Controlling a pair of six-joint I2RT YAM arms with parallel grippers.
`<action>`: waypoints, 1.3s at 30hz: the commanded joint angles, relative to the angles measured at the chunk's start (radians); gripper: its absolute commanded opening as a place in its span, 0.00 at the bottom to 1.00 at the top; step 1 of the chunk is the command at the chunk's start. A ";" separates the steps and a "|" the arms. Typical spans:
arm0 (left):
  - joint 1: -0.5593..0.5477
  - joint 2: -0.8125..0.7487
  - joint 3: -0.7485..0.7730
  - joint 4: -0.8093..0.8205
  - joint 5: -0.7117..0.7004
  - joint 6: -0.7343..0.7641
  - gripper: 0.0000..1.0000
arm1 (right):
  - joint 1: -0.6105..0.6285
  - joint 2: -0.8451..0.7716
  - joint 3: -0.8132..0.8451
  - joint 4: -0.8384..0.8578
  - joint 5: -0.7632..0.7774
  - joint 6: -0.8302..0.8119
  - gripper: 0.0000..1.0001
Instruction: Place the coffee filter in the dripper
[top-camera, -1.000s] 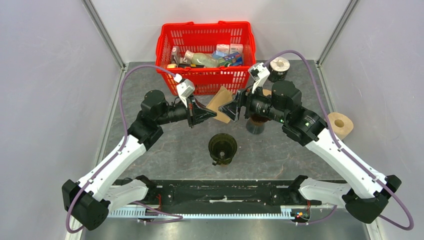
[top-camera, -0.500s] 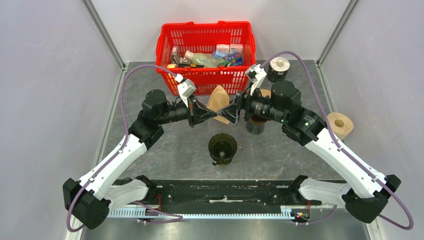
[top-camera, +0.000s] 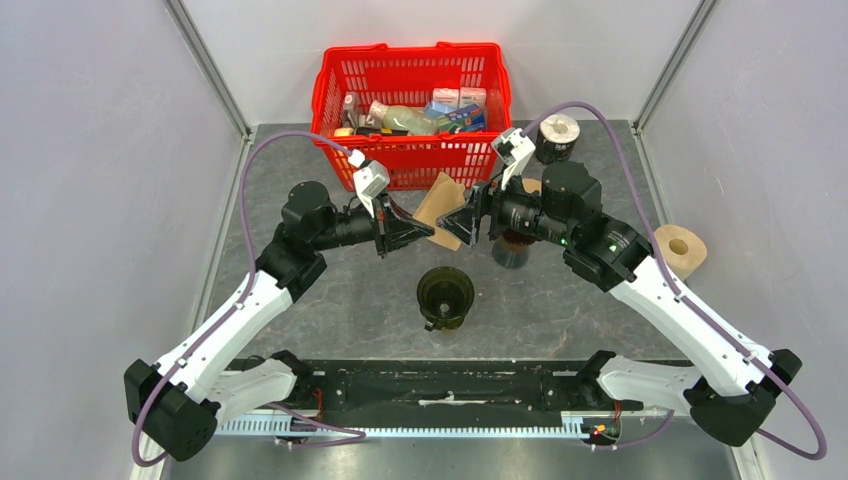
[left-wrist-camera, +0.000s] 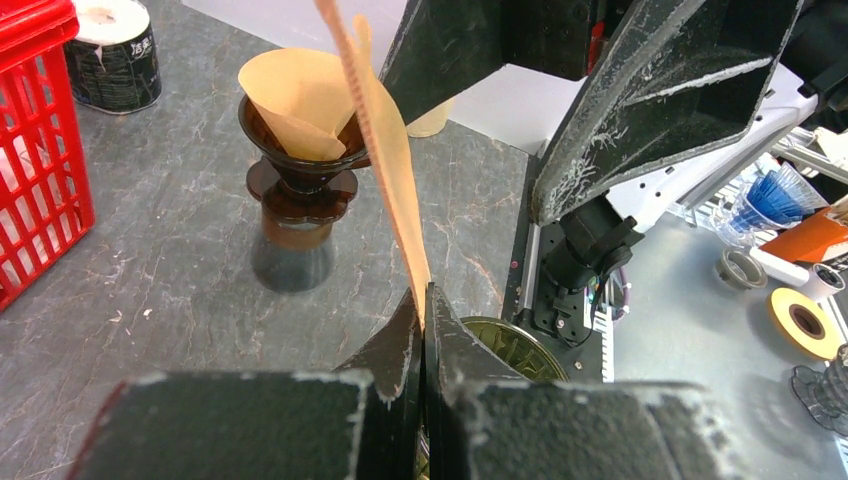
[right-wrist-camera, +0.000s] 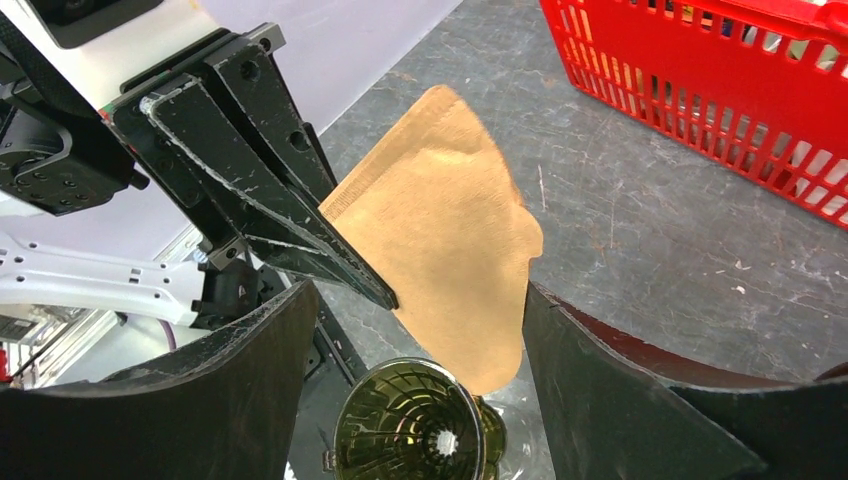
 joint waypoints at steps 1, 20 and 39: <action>0.001 -0.014 0.008 0.029 0.004 0.015 0.02 | 0.000 -0.040 0.002 0.007 0.059 -0.005 0.82; 0.001 -0.008 0.021 0.000 -0.016 0.020 0.02 | 0.000 -0.036 0.028 -0.014 0.025 0.015 0.83; 0.001 -0.003 0.022 0.002 0.018 0.035 0.02 | 0.000 0.001 0.032 0.010 0.000 -0.022 0.82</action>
